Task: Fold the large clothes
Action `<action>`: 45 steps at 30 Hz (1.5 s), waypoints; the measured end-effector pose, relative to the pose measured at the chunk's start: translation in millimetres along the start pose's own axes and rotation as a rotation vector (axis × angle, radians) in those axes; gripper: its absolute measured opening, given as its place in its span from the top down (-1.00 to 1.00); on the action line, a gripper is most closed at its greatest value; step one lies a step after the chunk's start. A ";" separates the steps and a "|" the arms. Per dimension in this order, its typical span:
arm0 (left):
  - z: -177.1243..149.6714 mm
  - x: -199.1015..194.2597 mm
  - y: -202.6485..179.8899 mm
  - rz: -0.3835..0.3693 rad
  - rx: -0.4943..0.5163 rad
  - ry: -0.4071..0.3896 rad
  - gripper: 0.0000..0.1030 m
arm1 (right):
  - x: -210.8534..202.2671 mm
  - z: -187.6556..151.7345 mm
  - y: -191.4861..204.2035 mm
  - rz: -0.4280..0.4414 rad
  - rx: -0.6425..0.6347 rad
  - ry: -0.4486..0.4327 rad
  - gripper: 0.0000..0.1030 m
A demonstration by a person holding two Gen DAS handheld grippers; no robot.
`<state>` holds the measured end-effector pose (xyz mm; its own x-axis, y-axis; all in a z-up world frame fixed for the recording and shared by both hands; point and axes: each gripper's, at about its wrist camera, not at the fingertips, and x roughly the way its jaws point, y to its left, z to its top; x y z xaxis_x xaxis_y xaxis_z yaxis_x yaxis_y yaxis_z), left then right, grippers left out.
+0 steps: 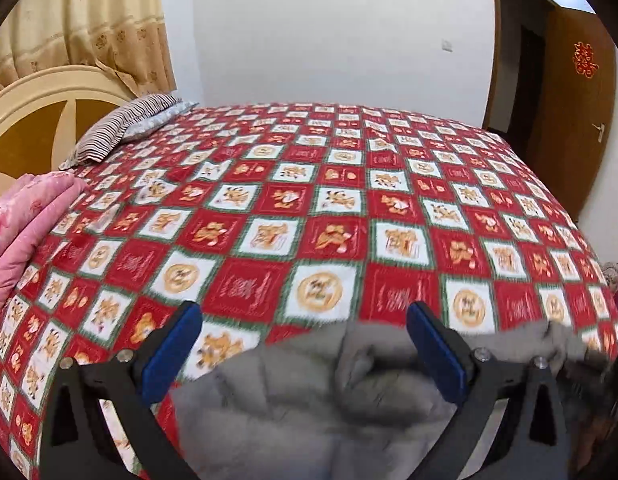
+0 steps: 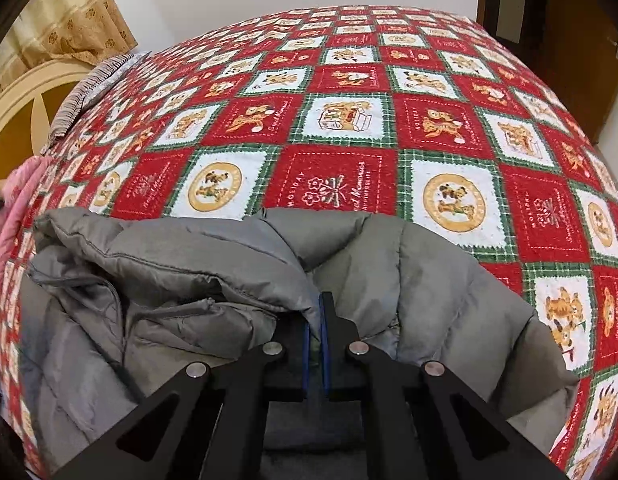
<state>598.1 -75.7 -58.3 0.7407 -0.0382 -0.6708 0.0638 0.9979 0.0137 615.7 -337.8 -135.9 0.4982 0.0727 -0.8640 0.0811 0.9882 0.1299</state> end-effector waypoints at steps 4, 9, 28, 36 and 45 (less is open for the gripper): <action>-2.4 54.4 -14.7 0.079 0.036 0.081 -1.00 | -3.6 -8.2 1.2 -0.031 -0.031 -0.024 0.94; -48.4 63.6 -14.2 0.136 0.075 0.161 -1.00 | -0.8 -12.9 -5.8 -0.018 -0.008 -0.022 0.94; -69.8 44.1 -27.4 0.143 0.099 0.070 -1.00 | -18.5 22.9 57.0 -0.002 -0.018 -0.167 -0.07; -59.4 54.0 -51.9 0.111 0.111 0.082 -1.00 | 4.1 -1.5 44.3 -0.037 -0.028 -0.123 -0.07; -93.7 70.9 -52.0 0.105 0.103 0.151 -1.00 | 14.7 -14.9 36.5 -0.005 -0.035 -0.107 -0.07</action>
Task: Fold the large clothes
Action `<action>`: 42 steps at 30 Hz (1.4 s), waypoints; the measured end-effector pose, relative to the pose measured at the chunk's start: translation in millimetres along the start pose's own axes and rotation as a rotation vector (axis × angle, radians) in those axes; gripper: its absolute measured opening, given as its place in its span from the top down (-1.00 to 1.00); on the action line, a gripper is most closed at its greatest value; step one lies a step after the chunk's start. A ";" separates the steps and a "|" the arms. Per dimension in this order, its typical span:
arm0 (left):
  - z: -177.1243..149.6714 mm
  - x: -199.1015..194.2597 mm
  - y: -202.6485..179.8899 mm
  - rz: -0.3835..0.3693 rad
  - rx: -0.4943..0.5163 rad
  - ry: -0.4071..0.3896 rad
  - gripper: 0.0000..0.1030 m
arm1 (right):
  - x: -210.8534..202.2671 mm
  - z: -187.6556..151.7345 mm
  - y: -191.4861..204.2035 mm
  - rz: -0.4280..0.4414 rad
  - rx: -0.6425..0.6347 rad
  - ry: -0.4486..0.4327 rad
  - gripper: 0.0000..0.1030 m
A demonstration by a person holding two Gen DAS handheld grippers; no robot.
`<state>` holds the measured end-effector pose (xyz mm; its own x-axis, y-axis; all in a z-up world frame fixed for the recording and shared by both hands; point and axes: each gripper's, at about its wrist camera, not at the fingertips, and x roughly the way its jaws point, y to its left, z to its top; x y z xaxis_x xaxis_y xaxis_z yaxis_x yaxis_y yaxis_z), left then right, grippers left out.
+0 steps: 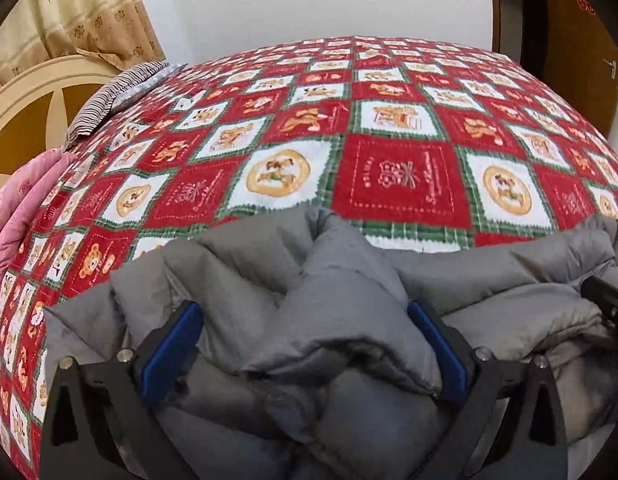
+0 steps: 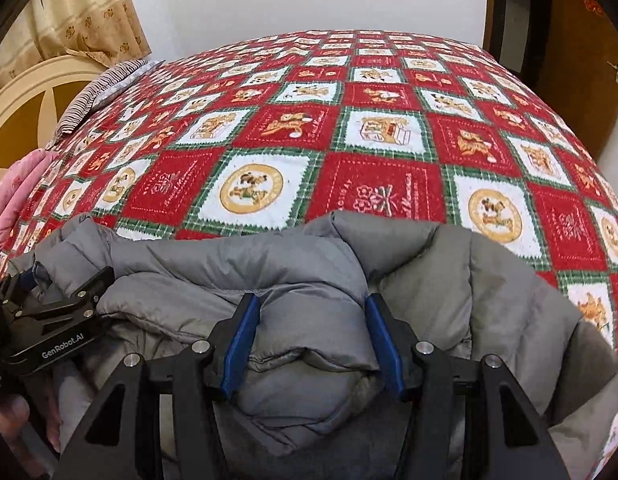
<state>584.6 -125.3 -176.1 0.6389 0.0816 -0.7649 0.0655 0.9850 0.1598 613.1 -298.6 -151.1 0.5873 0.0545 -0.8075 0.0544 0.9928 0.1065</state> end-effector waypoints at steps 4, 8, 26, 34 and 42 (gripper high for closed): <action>-0.2 3.3 -1.3 -0.001 0.003 0.008 -1.00 | 3.9 -3.5 1.1 -0.008 -0.017 -0.004 -0.08; 0.1 7.8 -0.5 -0.013 -0.007 0.017 -1.00 | 7.9 -5.5 8.4 -0.050 -0.052 -0.010 -0.11; -0.9 7.9 -6.6 0.029 0.023 -0.007 -1.00 | 15.4 -6.9 20.8 -0.132 -0.109 -0.007 -0.18; -0.9 7.7 -8.0 0.037 0.030 -0.012 -1.00 | 16.0 -6.4 20.7 -0.127 -0.107 -0.006 -0.18; 0.0 8.4 -12.7 0.058 0.046 -0.016 -1.00 | 18.2 -5.8 19.2 -0.132 -0.110 -0.002 -0.19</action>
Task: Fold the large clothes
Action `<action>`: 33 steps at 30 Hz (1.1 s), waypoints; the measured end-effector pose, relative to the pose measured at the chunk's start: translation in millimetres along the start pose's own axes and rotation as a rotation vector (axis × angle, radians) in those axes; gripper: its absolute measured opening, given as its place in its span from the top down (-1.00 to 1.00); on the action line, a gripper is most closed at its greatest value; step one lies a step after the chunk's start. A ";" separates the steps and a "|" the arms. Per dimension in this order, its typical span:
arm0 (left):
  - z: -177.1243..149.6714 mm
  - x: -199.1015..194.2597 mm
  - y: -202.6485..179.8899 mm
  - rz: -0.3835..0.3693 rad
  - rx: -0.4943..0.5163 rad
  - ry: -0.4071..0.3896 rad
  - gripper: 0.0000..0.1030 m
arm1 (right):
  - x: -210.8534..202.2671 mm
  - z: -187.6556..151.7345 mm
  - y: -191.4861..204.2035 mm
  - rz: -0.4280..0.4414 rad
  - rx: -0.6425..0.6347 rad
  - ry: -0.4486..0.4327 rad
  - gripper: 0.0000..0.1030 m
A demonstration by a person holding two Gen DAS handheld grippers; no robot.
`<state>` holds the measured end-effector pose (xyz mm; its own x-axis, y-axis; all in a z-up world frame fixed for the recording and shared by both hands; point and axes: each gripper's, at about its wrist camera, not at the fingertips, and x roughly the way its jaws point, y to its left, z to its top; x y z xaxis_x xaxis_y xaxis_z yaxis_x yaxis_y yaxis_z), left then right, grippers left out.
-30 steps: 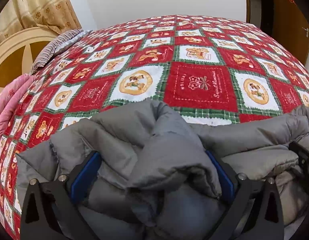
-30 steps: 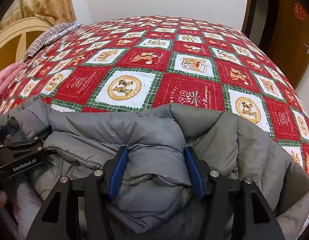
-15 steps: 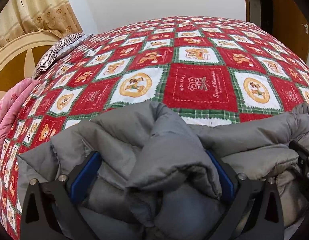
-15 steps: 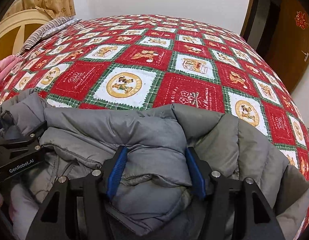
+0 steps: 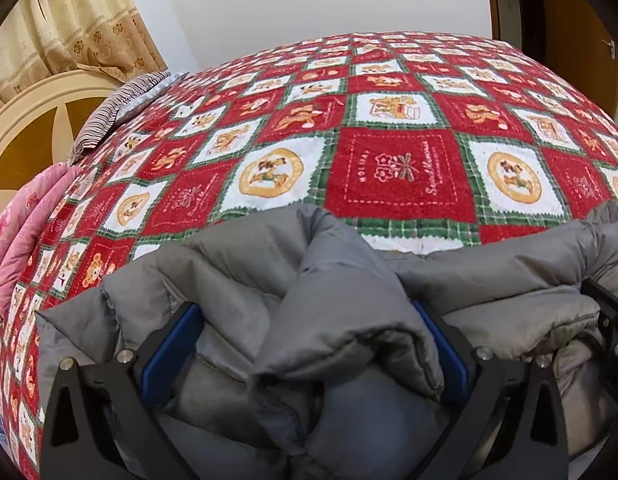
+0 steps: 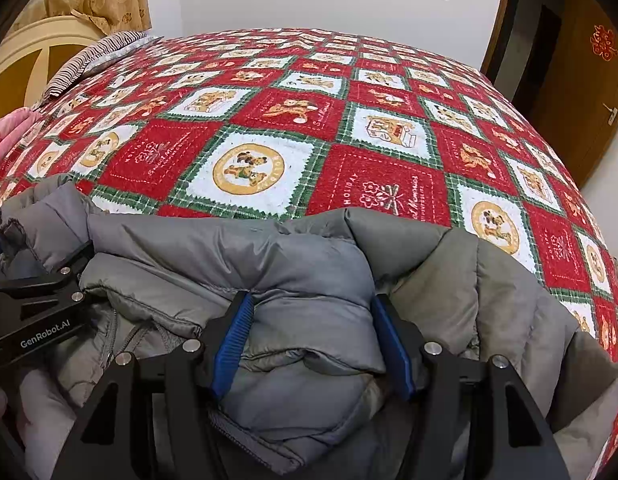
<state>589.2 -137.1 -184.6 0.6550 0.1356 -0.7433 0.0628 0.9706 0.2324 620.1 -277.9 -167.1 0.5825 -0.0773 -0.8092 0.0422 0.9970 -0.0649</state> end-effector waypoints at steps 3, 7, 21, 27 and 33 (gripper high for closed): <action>0.9 -1.0 -2.5 0.015 0.012 -0.001 -1.00 | 0.8 1.1 1.8 -0.012 -0.010 0.006 -0.20; 11.0 -10.3 4.1 -0.017 0.025 0.021 -1.00 | -2.3 5.4 -0.4 0.004 -0.013 0.024 -0.21; -125.5 -165.8 123.9 -0.099 0.043 -0.061 -1.00 | -144.2 -134.7 -82.7 0.025 0.118 -0.008 -0.40; -209.2 -194.4 142.6 -0.042 0.057 -0.034 -1.00 | -182.4 -220.0 -97.7 0.028 0.180 0.007 -0.40; -267.1 -229.7 150.7 -0.069 0.036 -0.042 -1.00 | -209.5 -281.5 -94.5 0.039 0.194 0.000 -0.41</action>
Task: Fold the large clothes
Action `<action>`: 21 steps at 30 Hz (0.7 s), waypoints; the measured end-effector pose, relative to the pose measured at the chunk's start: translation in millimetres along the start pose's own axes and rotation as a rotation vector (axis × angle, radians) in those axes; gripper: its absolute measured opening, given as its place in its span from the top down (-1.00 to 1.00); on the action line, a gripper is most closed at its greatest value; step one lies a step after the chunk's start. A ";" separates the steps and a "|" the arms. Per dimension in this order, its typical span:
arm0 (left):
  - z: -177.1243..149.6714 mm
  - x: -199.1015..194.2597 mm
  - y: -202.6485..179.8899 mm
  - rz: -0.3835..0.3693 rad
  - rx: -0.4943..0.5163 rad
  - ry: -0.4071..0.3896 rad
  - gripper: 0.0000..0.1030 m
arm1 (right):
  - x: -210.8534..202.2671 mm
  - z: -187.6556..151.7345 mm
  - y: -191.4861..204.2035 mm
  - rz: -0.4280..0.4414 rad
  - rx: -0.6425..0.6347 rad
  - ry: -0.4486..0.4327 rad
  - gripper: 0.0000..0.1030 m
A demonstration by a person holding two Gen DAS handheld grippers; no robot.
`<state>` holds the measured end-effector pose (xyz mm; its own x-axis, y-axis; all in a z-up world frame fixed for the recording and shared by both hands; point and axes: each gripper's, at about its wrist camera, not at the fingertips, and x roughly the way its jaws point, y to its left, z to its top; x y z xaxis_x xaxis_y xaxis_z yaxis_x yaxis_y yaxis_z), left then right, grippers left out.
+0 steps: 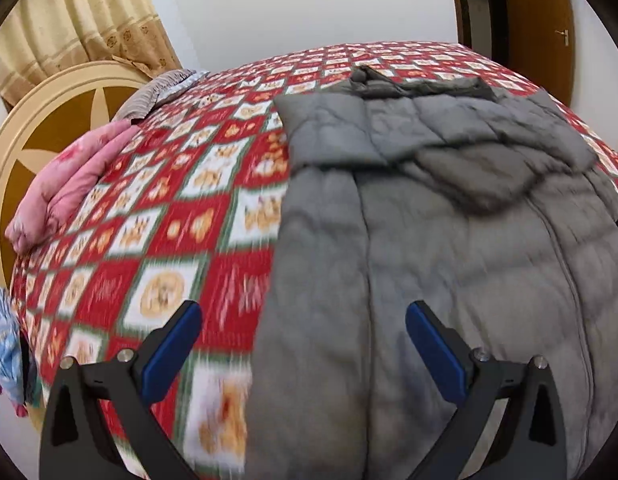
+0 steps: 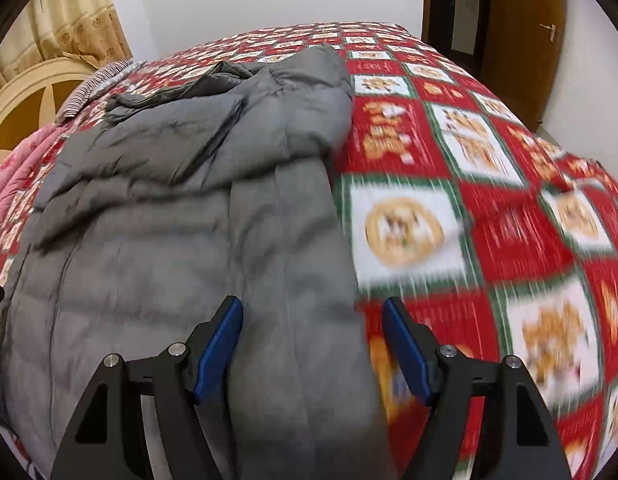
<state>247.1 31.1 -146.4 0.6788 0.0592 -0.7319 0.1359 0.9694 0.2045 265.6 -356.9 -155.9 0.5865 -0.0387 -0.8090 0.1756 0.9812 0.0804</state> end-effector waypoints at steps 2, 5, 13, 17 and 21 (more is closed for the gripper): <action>-15.2 -4.0 1.2 0.001 -0.008 0.006 -1.00 | -13.5 -18.6 -1.9 0.006 0.009 -0.015 -0.41; -34.3 -2.0 5.2 -0.008 -0.036 0.038 -1.00 | -25.9 -40.8 -0.6 0.005 0.006 -0.024 -0.41; -68.1 -14.0 19.3 -0.037 -0.063 0.048 -1.00 | -54.2 -86.0 -8.0 0.036 0.012 -0.056 -0.41; -78.4 -13.5 24.5 -0.097 -0.089 0.080 -1.00 | -62.5 -104.5 -5.8 0.042 -0.007 -0.046 -0.41; -85.6 -12.2 27.0 -0.146 -0.114 0.094 -0.99 | -71.2 -123.1 -3.6 0.070 -0.011 -0.035 -0.39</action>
<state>180.7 76.9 -187.6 0.5870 -0.0674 -0.8068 0.1418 0.9897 0.0205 125.8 -334.4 -170.2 0.6248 0.0240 -0.7804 0.1241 0.9838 0.1296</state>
